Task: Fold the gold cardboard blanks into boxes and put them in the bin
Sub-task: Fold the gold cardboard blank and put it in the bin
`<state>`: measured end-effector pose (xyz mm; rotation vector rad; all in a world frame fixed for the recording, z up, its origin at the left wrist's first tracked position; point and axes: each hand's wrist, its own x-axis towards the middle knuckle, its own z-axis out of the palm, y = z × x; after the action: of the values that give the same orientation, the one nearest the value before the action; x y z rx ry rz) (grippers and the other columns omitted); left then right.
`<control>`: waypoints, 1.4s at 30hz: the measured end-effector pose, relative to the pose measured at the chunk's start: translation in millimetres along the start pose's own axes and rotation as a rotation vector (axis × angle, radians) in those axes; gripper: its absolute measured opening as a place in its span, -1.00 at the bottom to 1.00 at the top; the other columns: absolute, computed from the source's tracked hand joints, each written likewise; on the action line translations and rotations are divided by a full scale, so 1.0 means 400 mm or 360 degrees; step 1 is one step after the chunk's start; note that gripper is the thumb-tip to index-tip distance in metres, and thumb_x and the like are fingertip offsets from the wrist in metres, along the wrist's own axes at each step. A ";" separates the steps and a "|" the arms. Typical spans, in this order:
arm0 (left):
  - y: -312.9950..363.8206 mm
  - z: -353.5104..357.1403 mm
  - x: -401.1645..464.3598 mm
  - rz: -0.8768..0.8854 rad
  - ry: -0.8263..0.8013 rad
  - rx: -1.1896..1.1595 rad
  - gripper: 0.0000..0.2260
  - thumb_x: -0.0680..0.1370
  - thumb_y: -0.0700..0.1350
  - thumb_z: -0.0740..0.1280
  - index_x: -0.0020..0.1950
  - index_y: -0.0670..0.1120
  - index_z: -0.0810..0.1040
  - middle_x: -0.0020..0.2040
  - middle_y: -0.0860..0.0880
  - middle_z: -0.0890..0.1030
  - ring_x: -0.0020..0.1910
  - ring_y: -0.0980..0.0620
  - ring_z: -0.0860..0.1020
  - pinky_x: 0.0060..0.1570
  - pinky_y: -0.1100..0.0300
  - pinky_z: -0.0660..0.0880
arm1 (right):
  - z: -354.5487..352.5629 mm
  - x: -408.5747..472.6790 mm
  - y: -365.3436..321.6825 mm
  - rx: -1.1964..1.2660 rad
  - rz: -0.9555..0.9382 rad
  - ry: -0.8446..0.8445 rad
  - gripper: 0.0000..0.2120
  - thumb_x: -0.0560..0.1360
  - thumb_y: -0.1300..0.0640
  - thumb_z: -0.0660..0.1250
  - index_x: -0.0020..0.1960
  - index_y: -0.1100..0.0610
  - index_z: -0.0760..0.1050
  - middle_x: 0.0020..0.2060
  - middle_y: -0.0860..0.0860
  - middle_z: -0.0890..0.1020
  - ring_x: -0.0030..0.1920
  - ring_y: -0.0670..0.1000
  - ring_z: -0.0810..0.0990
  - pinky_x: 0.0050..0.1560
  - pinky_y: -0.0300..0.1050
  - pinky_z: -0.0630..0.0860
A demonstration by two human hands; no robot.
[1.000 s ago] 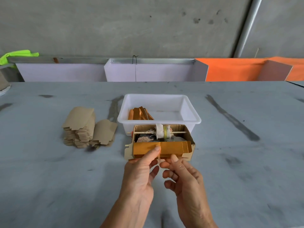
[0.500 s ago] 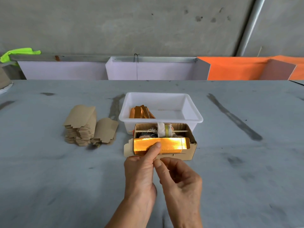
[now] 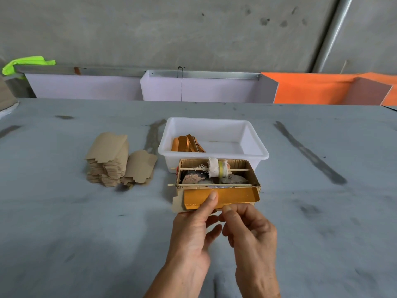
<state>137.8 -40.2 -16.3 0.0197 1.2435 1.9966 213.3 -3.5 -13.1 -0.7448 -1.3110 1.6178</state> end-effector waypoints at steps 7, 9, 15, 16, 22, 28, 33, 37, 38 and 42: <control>-0.012 -0.006 -0.008 -0.0008 -0.0080 0.0028 -0.66 0.16 -0.01 0.51 -0.13 -0.12 0.65 -0.27 -0.10 0.65 -0.31 -0.01 0.50 -0.31 0.13 0.48 | -0.008 0.006 -0.008 0.0206 0.0306 0.0051 -0.82 0.47 0.33 0.30 -0.29 0.29 0.56 -0.33 0.19 0.66 -0.53 -0.08 0.41 -0.55 -0.29 0.30; -0.014 -0.011 -0.007 -0.0009 -0.0096 0.0040 -0.58 0.15 -0.01 0.51 -0.06 -0.15 0.65 -0.21 -0.14 0.66 -0.29 -0.02 0.49 -0.30 0.12 0.48 | -0.008 0.008 -0.011 0.0234 0.0343 0.0071 -0.81 0.48 0.32 0.30 -0.30 0.28 0.54 -0.32 0.20 0.67 -0.55 -0.07 0.42 -0.57 -0.29 0.29; -0.025 -0.022 -0.004 0.0021 -0.0042 0.0098 -0.57 0.11 -0.04 0.53 -0.07 -0.13 0.66 -0.21 -0.12 0.67 -0.21 -0.07 0.54 -0.29 0.08 0.49 | -0.018 0.009 -0.014 0.0170 0.0269 0.0099 -0.73 0.47 0.33 0.30 -0.39 0.17 0.54 -0.35 0.19 0.67 -0.56 -0.07 0.46 -0.59 -0.30 0.31; -0.026 -0.022 -0.004 0.0041 -0.0023 0.0112 -0.58 0.11 -0.05 0.53 -0.07 -0.13 0.65 -0.25 -0.11 0.66 -0.23 -0.07 0.54 -0.28 0.07 0.51 | -0.018 0.008 -0.014 0.0120 0.0213 0.0109 -0.71 0.45 0.34 0.30 -0.42 0.15 0.54 -0.37 0.18 0.66 -0.56 -0.07 0.46 -0.59 -0.31 0.32; -0.028 -0.023 -0.010 0.0161 0.0020 0.0163 -0.63 0.12 -0.04 0.53 -0.12 -0.11 0.64 -0.30 -0.09 0.66 -0.30 -0.03 0.57 -0.32 0.08 0.51 | -0.016 0.006 -0.005 -0.0082 0.0028 0.0164 -0.73 0.44 0.34 0.31 -0.40 0.12 0.55 -0.42 0.12 0.64 -0.54 -0.09 0.49 -0.56 -0.36 0.34; -0.023 -0.039 0.002 0.0215 0.0196 0.0164 -0.56 0.14 0.01 0.52 -0.03 -0.10 0.61 -0.32 -0.05 0.67 -0.25 -0.05 0.60 -0.41 0.14 0.52 | -0.025 0.012 -0.008 -0.0029 0.0065 0.0237 -0.76 0.46 0.34 0.27 -0.36 0.16 0.51 -0.35 0.11 0.67 -0.53 -0.05 0.52 -0.59 -0.31 0.31; -0.011 -0.045 0.011 0.0245 0.0129 0.0198 -0.69 0.20 -0.01 0.52 -0.12 -0.08 0.66 -0.32 -0.05 0.66 -0.28 -0.03 0.58 -0.40 0.15 0.52 | -0.029 0.006 -0.018 0.0078 -0.0022 0.0154 -0.80 0.54 0.30 0.23 -0.27 0.23 0.41 -0.24 0.11 0.70 -0.49 -0.01 0.52 -0.56 -0.29 0.32; -0.005 -0.044 0.011 0.0218 0.0054 0.0164 -0.93 0.33 -0.15 0.49 -0.21 -0.11 0.67 -0.30 -0.09 0.63 -0.30 -0.03 0.54 -0.38 0.12 0.49 | -0.028 0.005 -0.016 0.0087 -0.0054 0.0058 -0.79 0.54 0.29 0.21 -0.27 0.20 0.43 -0.18 0.13 0.70 -0.39 0.01 0.58 -0.47 -0.29 0.37; -0.005 -0.043 0.011 0.0213 0.0053 0.0148 -0.96 0.38 -0.20 0.46 -0.19 -0.11 0.66 -0.30 -0.09 0.62 -0.31 -0.02 0.53 -0.37 0.12 0.49 | -0.028 0.005 -0.014 0.0089 -0.0055 0.0032 -0.78 0.53 0.30 0.21 -0.28 0.19 0.45 -0.19 0.13 0.70 -0.36 0.02 0.59 -0.45 -0.28 0.39; -0.004 -0.040 0.011 0.0235 0.0032 0.0128 -0.94 0.45 -0.27 0.39 -0.17 -0.13 0.63 -0.29 -0.10 0.64 -0.29 -0.04 0.57 -0.36 0.12 0.47 | -0.021 -0.001 -0.009 0.0133 -0.0046 -0.0079 -0.85 0.47 0.20 0.30 -0.24 0.24 0.45 -0.15 0.13 0.71 -0.22 0.10 0.68 -0.38 -0.26 0.46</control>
<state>129.5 -49.2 -27.3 0.1349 1.3695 2.0749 221.7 -0.1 -12.0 -0.6359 -1.2749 1.6665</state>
